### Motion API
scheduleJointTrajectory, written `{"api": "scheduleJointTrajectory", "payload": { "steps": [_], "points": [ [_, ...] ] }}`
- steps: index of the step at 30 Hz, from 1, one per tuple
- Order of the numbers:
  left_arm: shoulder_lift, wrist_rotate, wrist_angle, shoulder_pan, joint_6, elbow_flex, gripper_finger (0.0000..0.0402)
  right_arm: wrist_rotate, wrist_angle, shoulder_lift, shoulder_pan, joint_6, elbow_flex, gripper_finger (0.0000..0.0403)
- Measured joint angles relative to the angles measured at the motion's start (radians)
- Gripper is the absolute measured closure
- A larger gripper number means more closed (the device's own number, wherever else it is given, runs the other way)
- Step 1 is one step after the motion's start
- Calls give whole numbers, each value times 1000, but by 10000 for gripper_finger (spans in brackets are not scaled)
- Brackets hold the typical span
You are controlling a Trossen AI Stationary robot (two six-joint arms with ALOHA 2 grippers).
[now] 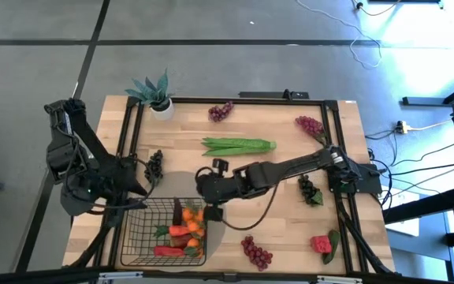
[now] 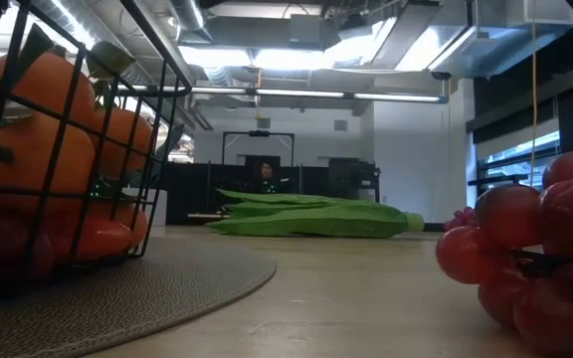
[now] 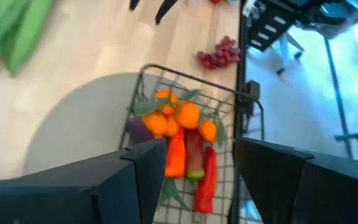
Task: Build produce basket
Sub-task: Put the lettuce into the wire basket
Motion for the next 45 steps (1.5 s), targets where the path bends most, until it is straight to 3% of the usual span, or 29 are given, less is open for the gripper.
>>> {"api": "scheduleJointTrajectory", "payload": {
  "steps": [5, 8, 13, 18, 27, 37, 45],
  "points": [
    [0, -32, -44, 0, 15, 0, 221, 100, -202, -63, 14, 133, 0, 290],
    [0, -49, -65, 0, 34, 0, 221, 110, -343, -99, 36, 241, 0, 290],
    [0, -161, -68, 0, 27, 0, 221, 111, -531, -130, 82, 368, 1, 290],
    [0, -215, -67, 10, 3, 0, 221, 173, -692, -146, 127, 449, -2, 290],
    [0, -261, -64, 108, -53, 0, 221, 256, -679, -241, 181, 372, -86, 290],
    [27, -262, -64, 196, -59, 0, 221, 291, -633, -513, 141, 405, -473, 290],
    [40, -257, -64, 251, -105, 0, 221, 67, -302, -667, -69, 197, -730, 290]
  ]
}}
